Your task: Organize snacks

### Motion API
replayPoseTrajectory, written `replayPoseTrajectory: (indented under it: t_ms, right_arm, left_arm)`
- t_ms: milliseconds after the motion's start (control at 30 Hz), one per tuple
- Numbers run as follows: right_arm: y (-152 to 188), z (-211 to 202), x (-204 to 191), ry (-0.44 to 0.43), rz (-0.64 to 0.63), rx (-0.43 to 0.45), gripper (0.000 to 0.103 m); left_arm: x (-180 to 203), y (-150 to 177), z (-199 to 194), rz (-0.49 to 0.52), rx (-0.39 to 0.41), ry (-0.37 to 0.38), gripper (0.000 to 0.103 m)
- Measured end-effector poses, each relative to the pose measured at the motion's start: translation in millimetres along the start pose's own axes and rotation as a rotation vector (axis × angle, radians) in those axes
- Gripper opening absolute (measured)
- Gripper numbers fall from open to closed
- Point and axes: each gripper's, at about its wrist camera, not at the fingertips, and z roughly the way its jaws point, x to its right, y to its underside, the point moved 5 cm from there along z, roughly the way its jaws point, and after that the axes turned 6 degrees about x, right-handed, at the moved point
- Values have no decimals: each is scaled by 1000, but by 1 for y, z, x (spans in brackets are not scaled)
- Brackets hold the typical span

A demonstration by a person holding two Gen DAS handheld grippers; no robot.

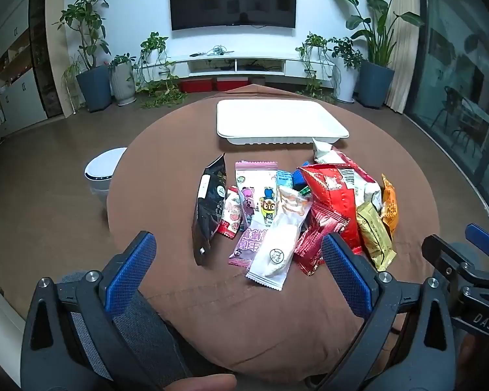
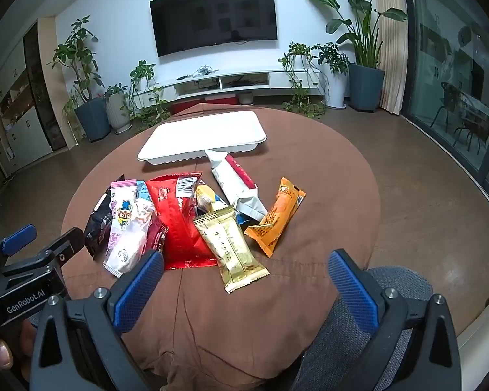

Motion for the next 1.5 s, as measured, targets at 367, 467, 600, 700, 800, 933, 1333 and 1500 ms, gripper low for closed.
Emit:
replayPoseTrajectory:
  t_ms: [367,467,600,700,800,933,1333,1500]
  right_arm:
    - [2,1,0,-1,-1,-4,103]
    - [1,0,0,-1,0,-5,103]
    - [2,1,0,-2,-1,-4,103]
    - [2,1,1,-1,0,-6,103]
    - [2,0,0,-1,0,-7,103]
    - [2,1,0,-2,0,-8,103]
    - [3,1,0,-1,-1,-10,103]
    - [3,1,0,0,0,-11,103]
  left_arm:
    - [1,1,2,1,-4,2,103]
    - [1,2,2,1,-5,2,103]
    - [1,2,2,1,-5,1,103]
    - [1,2,2,1,-6,2,103]
    - [1,2,2,2,-5,1,103]
    - [1,2,2,1,-5,1,103]
    - [2,2,2,2,-6,1,103]
    - [2,1,2,2,-7,0,103]
